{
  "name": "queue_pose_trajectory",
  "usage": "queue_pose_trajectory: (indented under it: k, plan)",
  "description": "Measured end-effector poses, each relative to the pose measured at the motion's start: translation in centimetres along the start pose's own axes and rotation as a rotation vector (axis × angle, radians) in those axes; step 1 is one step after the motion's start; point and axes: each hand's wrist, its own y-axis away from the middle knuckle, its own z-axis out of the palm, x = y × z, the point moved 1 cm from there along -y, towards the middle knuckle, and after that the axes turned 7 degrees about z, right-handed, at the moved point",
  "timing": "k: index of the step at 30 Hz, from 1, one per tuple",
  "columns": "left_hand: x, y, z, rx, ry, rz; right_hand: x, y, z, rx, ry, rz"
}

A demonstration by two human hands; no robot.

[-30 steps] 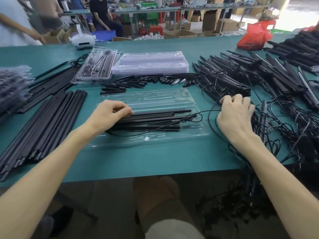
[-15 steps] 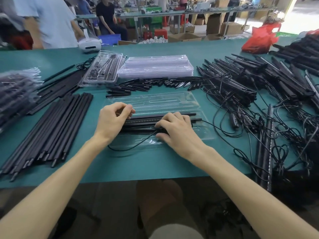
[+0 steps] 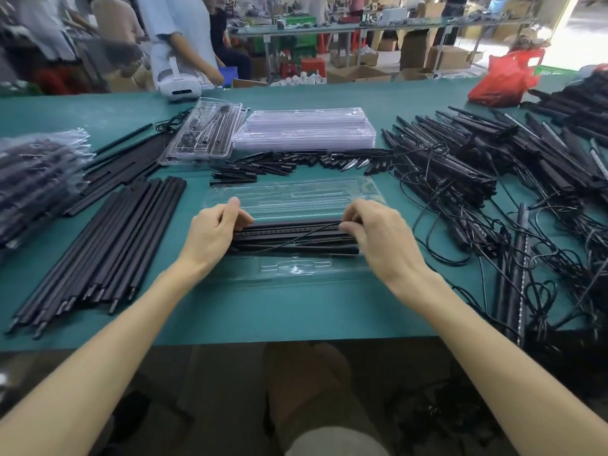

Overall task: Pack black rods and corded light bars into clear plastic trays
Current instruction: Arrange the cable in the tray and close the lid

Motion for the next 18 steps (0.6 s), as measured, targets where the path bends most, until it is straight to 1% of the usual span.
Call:
queue_pose_trajectory:
  k: [4, 7, 11, 15, 18]
  plan:
    - [-0.5, 0.3, 0.0, -0.059, -0.121, 0.062, 2.1, 0.0, -1.0, 0.005, 0.086, 0.134]
    - [-0.6, 0.2, 0.3, -0.147, -0.233, 0.112, 3.2, 0.4, -1.0, -0.050, 0.141, 0.222]
    - [-0.2, 0.0, 0.3, -0.231, -0.299, 0.127, 3.4, 0.7, -0.7, -0.054, 0.129, 0.253]
    - [0.1, 0.0, 0.2, -0.234, -0.295, 0.120, 3.8, 0.6, -1.0, -0.093, 0.086, 0.288]
    - [0.2, -0.1, 0.2, -0.218, -0.293, 0.113, 4.2, 0.6, -1.3, -0.117, 0.001, 0.293]
